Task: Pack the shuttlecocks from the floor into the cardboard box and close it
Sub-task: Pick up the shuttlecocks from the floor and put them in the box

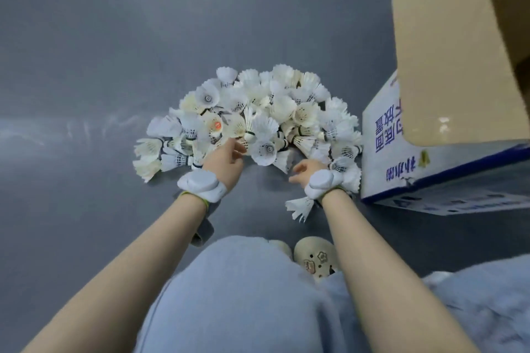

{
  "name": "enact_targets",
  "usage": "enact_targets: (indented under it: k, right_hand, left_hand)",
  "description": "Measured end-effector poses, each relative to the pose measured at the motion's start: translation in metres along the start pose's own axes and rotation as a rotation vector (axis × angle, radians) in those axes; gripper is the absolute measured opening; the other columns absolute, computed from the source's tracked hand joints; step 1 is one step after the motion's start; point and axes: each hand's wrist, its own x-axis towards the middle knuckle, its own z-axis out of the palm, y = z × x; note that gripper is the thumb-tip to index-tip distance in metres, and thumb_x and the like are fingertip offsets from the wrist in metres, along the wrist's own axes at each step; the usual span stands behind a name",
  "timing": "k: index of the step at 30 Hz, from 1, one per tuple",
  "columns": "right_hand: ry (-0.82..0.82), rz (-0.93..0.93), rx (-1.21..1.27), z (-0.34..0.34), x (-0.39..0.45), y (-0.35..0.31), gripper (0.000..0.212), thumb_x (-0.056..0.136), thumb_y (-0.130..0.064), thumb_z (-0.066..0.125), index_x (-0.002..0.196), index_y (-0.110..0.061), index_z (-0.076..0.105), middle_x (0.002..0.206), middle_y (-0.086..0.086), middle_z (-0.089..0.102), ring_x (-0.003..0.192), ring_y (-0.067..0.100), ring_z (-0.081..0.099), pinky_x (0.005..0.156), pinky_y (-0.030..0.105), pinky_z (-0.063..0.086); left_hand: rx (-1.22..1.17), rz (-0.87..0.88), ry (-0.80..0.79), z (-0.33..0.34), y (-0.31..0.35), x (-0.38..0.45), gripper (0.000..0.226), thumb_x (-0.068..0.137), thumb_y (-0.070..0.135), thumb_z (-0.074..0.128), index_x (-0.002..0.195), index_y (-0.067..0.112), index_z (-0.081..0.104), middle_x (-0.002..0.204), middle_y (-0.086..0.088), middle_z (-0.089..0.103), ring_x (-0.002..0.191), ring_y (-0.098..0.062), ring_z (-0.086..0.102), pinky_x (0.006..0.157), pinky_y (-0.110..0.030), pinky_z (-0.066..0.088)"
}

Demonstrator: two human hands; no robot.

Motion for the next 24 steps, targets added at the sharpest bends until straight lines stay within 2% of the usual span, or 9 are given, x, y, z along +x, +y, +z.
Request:
enact_targets:
  k: [3,5,8,11,14,16,20,22,24]
  right_hand:
    - [-0.018,0.116,-0.065,0.036,0.021,0.03,0.055,0.082,-0.027,0.067,0.134,-0.019,0.049,0.139,0.01,0.049,0.126,0.028,0.047,0.105,0.037,0.041]
    - [0.0,0.146,-0.142,0.055,0.034,0.043,0.063,0.078,-0.032,0.071,0.136,-0.026,0.046,0.139,0.01,0.042,0.131,0.033,0.038,0.103,0.038,0.04]
    - [0.111,0.102,-0.203,0.076,0.049,0.056,0.061,0.074,-0.024,0.071,0.13,-0.028,0.048,0.135,0.009,0.041,0.126,0.032,0.036,0.102,0.036,0.037]
    - [0.203,0.082,-0.147,0.078,0.059,0.065,0.049,0.079,-0.009,0.057,0.125,-0.026,0.053,0.132,0.009,0.045,0.124,0.031,0.037,0.098,0.036,0.039]
    - [0.242,0.099,-0.01,0.067,0.067,0.074,0.043,0.084,-0.003,0.045,0.12,-0.022,0.059,0.126,0.009,0.056,0.121,0.031,0.045,0.09,0.035,0.045]
    - [0.29,0.125,0.088,0.059,0.067,0.079,0.043,0.083,0.0,0.044,0.115,-0.022,0.062,0.12,0.009,0.062,0.108,0.031,0.056,0.081,0.031,0.047]
    - [0.48,0.137,0.254,0.048,0.064,0.076,0.044,0.077,0.005,0.046,0.112,-0.019,0.052,0.099,0.008,0.066,0.076,0.024,0.052,0.063,0.027,0.038]
    - [0.598,0.139,0.342,0.046,0.062,0.071,0.051,0.076,0.005,0.049,0.121,-0.018,0.04,0.089,0.007,0.062,0.075,0.029,0.058,0.06,0.029,0.037]
    - [0.686,0.201,0.445,0.049,0.06,0.066,0.065,0.076,0.005,0.052,0.133,-0.018,0.031,0.089,0.01,0.063,0.078,0.032,0.063,0.061,0.03,0.04]
  left_hand:
    - [0.032,0.022,-0.017,0.029,-0.016,0.01,0.035,0.087,0.002,0.045,0.12,0.012,0.052,0.12,-0.013,0.056,0.099,-0.027,0.057,0.079,-0.027,0.04]
    - [0.022,0.022,-0.005,0.043,-0.019,0.021,0.04,0.088,0.005,0.046,0.126,0.017,0.048,0.124,-0.014,0.052,0.082,-0.024,0.055,0.074,-0.025,0.037]
    - [0.009,-0.001,0.031,0.06,-0.015,0.038,0.05,0.087,0.006,0.048,0.133,0.023,0.041,0.122,-0.017,0.049,0.068,-0.021,0.049,0.071,-0.026,0.036]
    - [-0.009,-0.017,0.089,0.071,-0.004,0.053,0.056,0.088,0.004,0.048,0.137,0.025,0.034,0.122,-0.018,0.044,0.065,-0.023,0.046,0.071,-0.028,0.039]
    - [-0.035,-0.016,0.203,0.076,0.009,0.064,0.055,0.087,0.001,0.047,0.136,0.02,0.032,0.122,-0.018,0.043,0.078,-0.029,0.052,0.072,-0.031,0.04]
    - [-0.037,0.015,0.262,0.076,0.014,0.069,0.062,0.084,-0.003,0.046,0.14,0.019,0.028,0.125,-0.017,0.043,0.087,-0.028,0.053,0.073,-0.035,0.043]
    - [0.122,-0.024,0.095,0.073,0.015,0.086,0.076,0.084,-0.003,0.043,0.145,0.034,0.017,0.119,-0.018,0.049,0.087,-0.031,0.057,0.078,-0.043,0.051]
    - [0.206,-0.042,-0.01,0.073,0.012,0.093,0.065,0.082,-0.002,0.042,0.138,0.03,0.029,0.115,-0.018,0.055,0.091,-0.033,0.06,0.078,-0.043,0.052]
    - [0.207,-0.058,-0.013,0.073,0.007,0.097,0.05,0.081,-0.003,0.039,0.126,0.02,0.043,0.108,-0.017,0.06,0.094,-0.034,0.06,0.073,-0.038,0.048]
